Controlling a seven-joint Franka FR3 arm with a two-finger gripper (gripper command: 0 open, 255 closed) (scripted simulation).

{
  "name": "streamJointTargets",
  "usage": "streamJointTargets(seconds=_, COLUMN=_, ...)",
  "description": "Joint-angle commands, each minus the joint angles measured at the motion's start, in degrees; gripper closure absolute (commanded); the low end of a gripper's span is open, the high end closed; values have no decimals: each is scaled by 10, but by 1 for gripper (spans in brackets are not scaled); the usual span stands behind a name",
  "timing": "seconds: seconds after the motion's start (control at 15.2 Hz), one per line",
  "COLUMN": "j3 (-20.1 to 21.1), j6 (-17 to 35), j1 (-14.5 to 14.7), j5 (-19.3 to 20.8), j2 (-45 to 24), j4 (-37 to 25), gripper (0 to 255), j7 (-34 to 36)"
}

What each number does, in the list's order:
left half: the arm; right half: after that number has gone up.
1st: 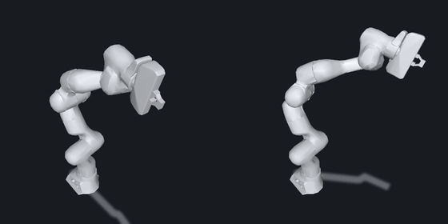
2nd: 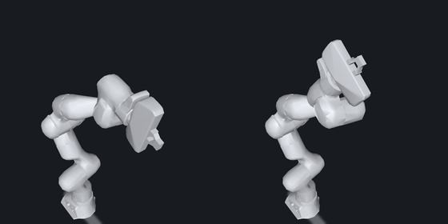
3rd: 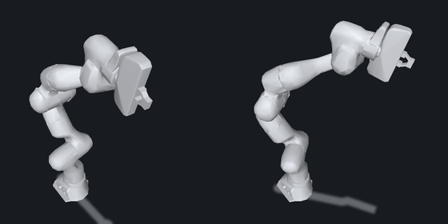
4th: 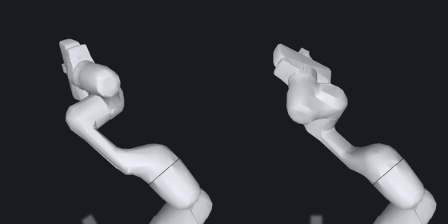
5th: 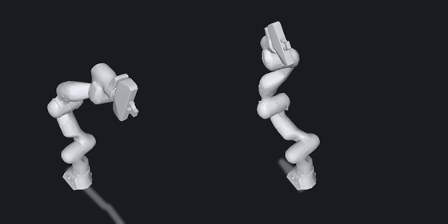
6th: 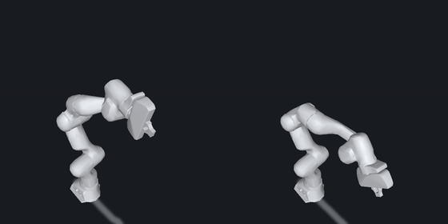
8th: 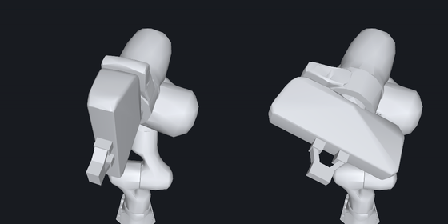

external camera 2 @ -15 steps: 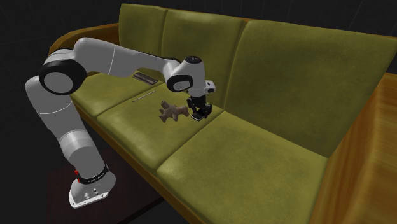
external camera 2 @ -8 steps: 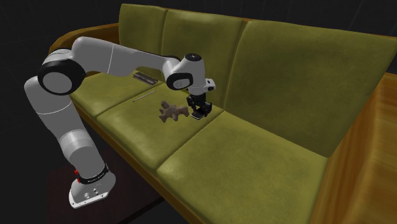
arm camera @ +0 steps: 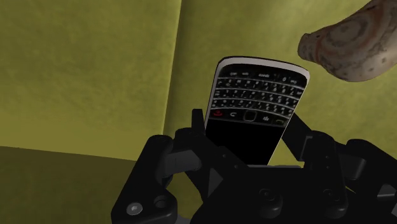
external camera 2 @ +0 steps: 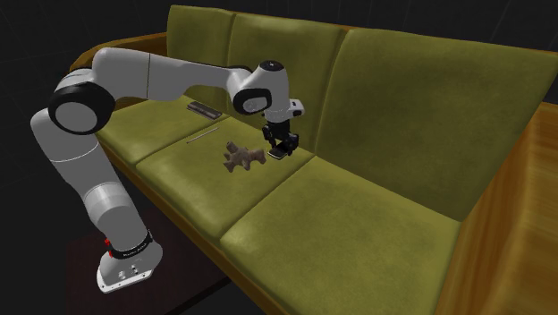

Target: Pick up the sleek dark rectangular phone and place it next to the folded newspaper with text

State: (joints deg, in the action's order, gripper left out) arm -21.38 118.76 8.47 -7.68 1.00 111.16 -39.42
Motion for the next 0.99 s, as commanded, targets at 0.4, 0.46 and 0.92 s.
streamJointTargets(seconds=0.4, j3=8, j6=-48, j1=7, j5=11, j2=14, j4=-37, gripper=255, j7=24)
streamJointTargets(seconds=0.46, j3=15, j6=-46, j1=13, j5=14, j2=18, j4=-33, gripper=255, j7=39)
streamJointTargets(seconds=0.92, j3=68, j6=-36, j1=57, j5=33, j2=31, j4=-20, gripper=255, j7=142)
